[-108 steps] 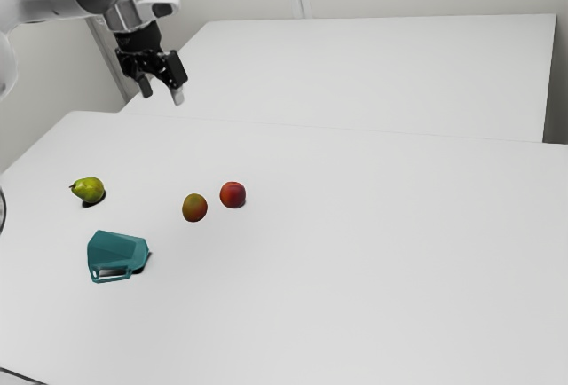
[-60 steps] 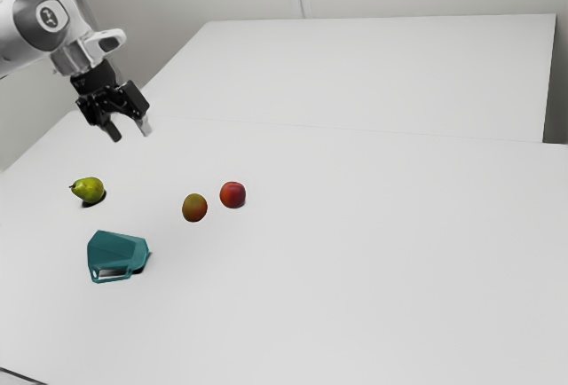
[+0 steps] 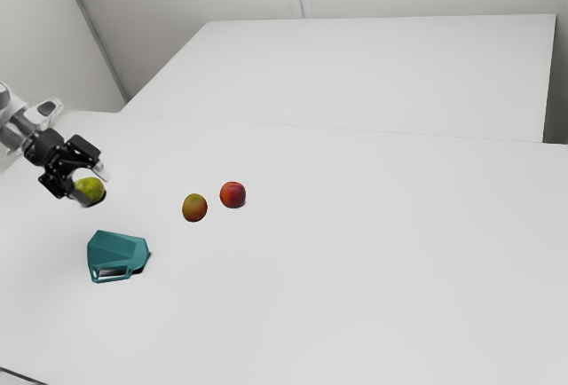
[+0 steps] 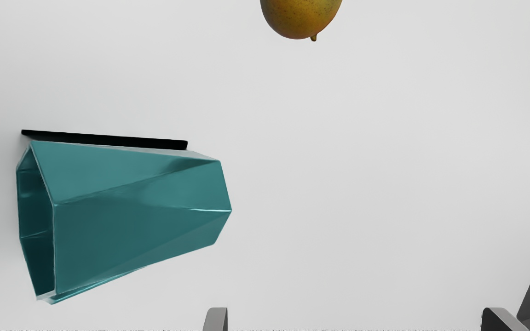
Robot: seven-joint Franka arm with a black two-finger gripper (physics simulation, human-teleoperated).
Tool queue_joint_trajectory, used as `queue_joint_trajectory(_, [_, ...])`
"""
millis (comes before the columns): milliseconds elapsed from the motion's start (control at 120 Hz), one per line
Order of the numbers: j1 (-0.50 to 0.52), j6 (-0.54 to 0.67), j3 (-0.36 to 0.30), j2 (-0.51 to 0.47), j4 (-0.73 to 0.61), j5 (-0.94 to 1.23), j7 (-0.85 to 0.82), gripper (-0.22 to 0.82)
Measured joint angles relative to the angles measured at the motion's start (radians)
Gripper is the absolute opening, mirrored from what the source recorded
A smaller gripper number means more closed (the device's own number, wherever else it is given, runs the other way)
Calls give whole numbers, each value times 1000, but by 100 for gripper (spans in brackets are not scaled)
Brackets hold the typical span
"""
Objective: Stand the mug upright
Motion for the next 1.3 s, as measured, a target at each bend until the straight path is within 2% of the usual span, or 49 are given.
queue_joint_trajectory(133, [69, 16, 0, 32, -25, -14, 58, 60])
queue_joint_trajectory(258, [131, 24, -2, 106, -12, -48, 119, 60])
queue_joint_trajectory(400, [144, 38, -4, 166, -9, -74, 183, 60])
queue_joint_trajectory(733, [201, 69, -31, 239, -22, -107, 302, 60])
queue_joint_trajectory(908, [198, 89, -53, 227, -93, -132, 349, 60])
queue_joint_trajectory(1300, [193, 123, -78, 158, -172, -158, 413, 32])
